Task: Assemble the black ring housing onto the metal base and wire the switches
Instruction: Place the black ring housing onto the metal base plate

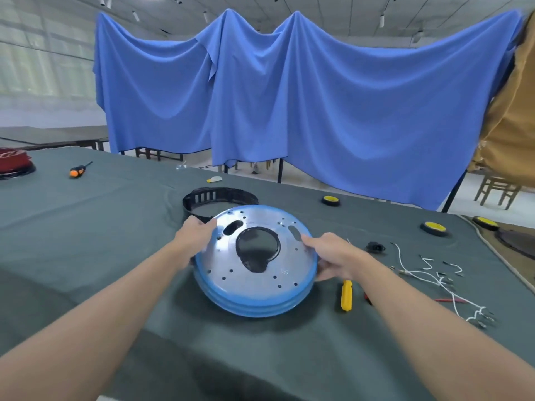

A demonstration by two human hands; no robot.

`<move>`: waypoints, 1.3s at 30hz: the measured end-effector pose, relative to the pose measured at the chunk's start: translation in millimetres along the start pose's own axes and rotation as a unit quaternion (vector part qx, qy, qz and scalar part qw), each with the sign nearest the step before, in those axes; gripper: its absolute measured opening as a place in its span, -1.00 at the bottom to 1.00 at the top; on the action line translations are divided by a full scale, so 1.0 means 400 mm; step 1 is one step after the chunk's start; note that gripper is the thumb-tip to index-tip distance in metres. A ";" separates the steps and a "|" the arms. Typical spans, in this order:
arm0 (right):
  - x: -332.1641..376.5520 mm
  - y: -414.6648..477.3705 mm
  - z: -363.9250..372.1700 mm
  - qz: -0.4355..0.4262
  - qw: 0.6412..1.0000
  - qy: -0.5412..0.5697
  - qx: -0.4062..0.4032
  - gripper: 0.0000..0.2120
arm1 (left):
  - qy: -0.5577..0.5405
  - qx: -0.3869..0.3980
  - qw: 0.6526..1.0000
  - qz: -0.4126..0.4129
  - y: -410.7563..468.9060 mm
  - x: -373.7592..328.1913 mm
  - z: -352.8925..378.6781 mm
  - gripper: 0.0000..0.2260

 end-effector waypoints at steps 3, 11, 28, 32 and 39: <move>-0.014 0.002 0.015 0.016 0.997 -0.079 0.015 -0.64 | 0.044 0.007 0.999 -0.005 -0.003 0.019 -0.008 -0.62; -0.004 0.020 0.034 0.005 0.976 -0.216 -0.011 -0.72 | 0.097 0.015 0.995 -0.014 -0.014 0.060 -0.018 -0.49; 0.029 0.166 -0.022 -0.055 0.919 -0.366 -0.136 -0.77 | 0.170 0.024 0.982 0.083 0.084 0.036 0.024 -0.72; 0.082 0.179 -0.022 -0.128 0.908 -0.348 -0.195 -0.78 | 0.269 -0.109 0.947 0.138 0.100 -0.011 0.001 -0.65; 0.146 0.229 0.090 -0.168 0.948 -0.243 -0.121 -0.76 | 0.386 -0.173 0.850 0.315 0.143 -0.076 0.031 -0.73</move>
Point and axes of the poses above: each hand's wrist, its own y-axis towards the middle knuckle, its own z-axis out of the palm, x = y × z, the point moved 8 cm from there along y, towards the middle knuckle, and after that the axes turned 5 degrees about y, right-handed, at the moved point
